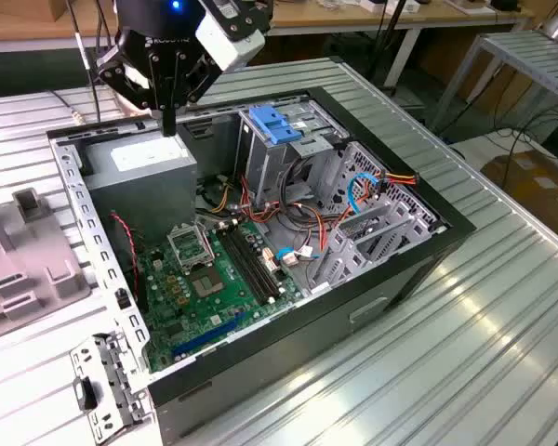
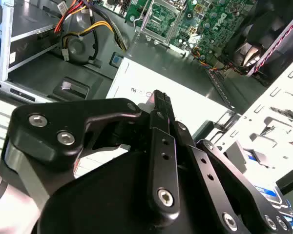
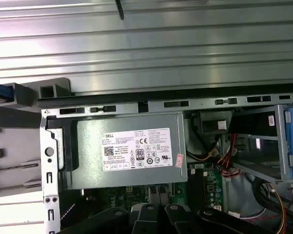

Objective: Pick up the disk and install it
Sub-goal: 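Reach for the disk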

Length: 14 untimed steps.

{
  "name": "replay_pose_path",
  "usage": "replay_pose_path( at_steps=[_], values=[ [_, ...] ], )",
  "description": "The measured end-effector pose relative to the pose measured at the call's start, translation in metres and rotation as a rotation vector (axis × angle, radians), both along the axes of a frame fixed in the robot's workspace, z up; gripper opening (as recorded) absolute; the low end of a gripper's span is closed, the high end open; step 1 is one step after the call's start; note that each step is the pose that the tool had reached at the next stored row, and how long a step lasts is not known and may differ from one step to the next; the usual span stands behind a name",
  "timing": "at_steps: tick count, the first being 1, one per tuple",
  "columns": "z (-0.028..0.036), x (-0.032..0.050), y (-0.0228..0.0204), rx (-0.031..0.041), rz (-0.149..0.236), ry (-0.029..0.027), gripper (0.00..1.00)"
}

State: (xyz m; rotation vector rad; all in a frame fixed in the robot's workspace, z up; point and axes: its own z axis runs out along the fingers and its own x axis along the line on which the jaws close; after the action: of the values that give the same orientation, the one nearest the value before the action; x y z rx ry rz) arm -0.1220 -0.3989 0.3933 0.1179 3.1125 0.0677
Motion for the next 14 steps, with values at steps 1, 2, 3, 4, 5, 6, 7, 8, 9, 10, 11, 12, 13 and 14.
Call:
replay_pose_path(
  at_steps=[1,2,3,4,5,6,7,8,9,10,11,12,13,14],
  values=[
    [0.0,-0.0017,0.0,0.0,0.0,0.0,0.11],
    [0.0,-0.0022,0.0,0.0,0.0,0.0,0.11],
    [0.0,-0.003,0.0,0.0,0.0,0.0,0.11],
    [0.0,-0.0036,0.0,0.0,0.0,0.0,0.11],
    [0.0,-0.0041,0.0,0.0,0.0,-0.0001,0.11],
    [0.0,-0.005,0.0,0.0,0.0,-0.0001,0.11],
    [0.0,-0.0056,0.0,0.0,0.0,0.0,0.11],
    [0.0,-0.0063,0.0,0.0,0.0,0.0,0.11],
    [0.0,-0.0067,0.0,0.0,0.0,0.0,0.11],
    [0.0,-0.0071,0.0,0.0,0.0,0.0,0.11],
    [0.0,-0.0076,0.0,0.0,0.0,0.0,0.11],
    [0.0,-0.0081,0.0,0.0,0.0,0.0,0.11],
    [0.0,-0.0084,0.0,0.0,0.0,0.0,0.11],
    [0.0,-0.0088,0.0,0.0,0.0,0.0,0.11]
  ],
)
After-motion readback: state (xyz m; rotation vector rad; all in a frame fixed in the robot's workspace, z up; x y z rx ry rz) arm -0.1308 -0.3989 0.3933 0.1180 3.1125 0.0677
